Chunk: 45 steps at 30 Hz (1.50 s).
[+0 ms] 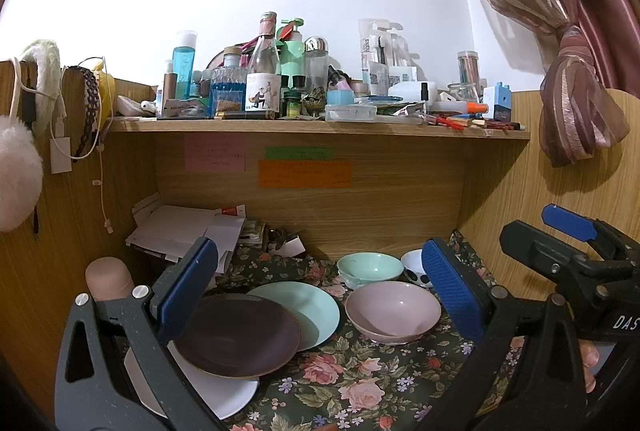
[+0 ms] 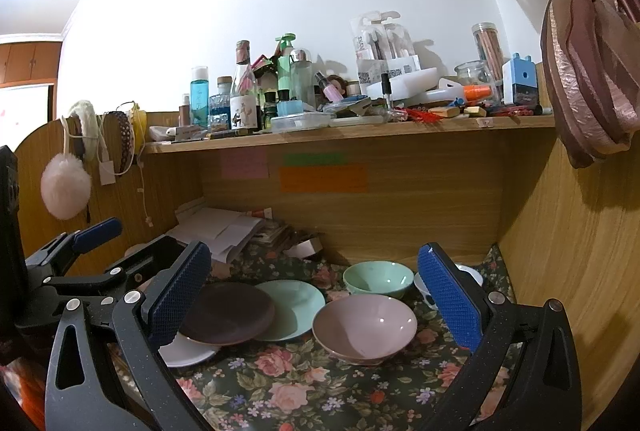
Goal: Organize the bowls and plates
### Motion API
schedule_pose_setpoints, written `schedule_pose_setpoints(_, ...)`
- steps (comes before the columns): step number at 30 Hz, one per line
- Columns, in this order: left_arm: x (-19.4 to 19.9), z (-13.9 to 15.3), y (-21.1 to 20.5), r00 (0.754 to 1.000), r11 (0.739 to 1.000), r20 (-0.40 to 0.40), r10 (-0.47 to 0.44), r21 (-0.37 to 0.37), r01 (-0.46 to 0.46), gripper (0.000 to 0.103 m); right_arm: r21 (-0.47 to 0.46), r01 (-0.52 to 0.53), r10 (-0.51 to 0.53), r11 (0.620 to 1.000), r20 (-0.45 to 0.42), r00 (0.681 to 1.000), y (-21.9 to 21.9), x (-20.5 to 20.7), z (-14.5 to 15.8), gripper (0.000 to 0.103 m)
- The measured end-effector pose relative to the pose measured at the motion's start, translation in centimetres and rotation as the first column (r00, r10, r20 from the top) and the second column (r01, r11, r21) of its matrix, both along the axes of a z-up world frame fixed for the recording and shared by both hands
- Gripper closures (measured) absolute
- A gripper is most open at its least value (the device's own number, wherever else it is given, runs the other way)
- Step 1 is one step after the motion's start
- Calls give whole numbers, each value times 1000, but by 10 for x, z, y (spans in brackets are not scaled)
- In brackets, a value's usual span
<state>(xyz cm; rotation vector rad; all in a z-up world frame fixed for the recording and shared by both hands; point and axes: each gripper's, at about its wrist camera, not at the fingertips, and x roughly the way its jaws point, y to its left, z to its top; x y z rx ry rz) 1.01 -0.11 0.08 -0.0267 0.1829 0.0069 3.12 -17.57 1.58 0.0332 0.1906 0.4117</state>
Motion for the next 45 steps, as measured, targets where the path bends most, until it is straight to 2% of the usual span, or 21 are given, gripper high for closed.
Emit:
schedule_pose_setpoints(4, 3, -7, 4, 1000, 1000, 7, 3, -10, -3, 0, -8, 2, -2, 1000, -20, 1000, 6, 7, -6, 0)
schedule_pose_setpoints(8, 9, -16, 10, 999, 1000, -27, 16, -1, -16, 0, -10, -19, 19, 1000, -50, 999, 12, 16, -14, 0)
schedule_pose_setpoints(16, 27, -43, 37, 990, 997, -120, 80, 22, -78, 0, -58, -63, 56, 996, -105, 993, 39, 42, -35, 0)
schedule_pose_setpoints(21, 42, -66, 68, 970, 991, -207, 126, -10, -130, 0, -79, -118, 104, 990, -164, 981, 61, 62, -52, 0)
schedule_pose_setpoints(27, 60, -95, 109, 934, 981, -321, 156, -62, -186, 0, -86, -198, 168, 976, -276, 946, 90, 91, -77, 0)
schedule_pose_setpoints(32, 77, -118, 142, 889, 969, -416, 189, -68, -238, 0, -114, -231, 175, 966, -366, 914, 112, 115, -99, 1)
schedule_pose_setpoints(40, 99, -148, 182, 824, 950, -527, 209, -90, -298, 0, -142, -281, 178, 949, -493, 851, 134, 155, -127, 22)
schedule_pose_setpoints(41, 103, -151, 185, 818, 952, -540, 199, -93, -293, 1, -151, -286, 174, 946, -506, 845, 137, 160, -131, 25)
schedule_pose_setpoints(43, 110, -156, 188, 805, 957, -565, 181, -88, -276, 14, -166, -292, 168, 942, -520, 838, 143, 168, -136, 28)
schedule_pose_setpoints(45, 117, -161, 192, 790, 959, -591, 166, -89, -268, 17, -176, -301, 163, 937, -541, 825, 147, 176, -142, 32)
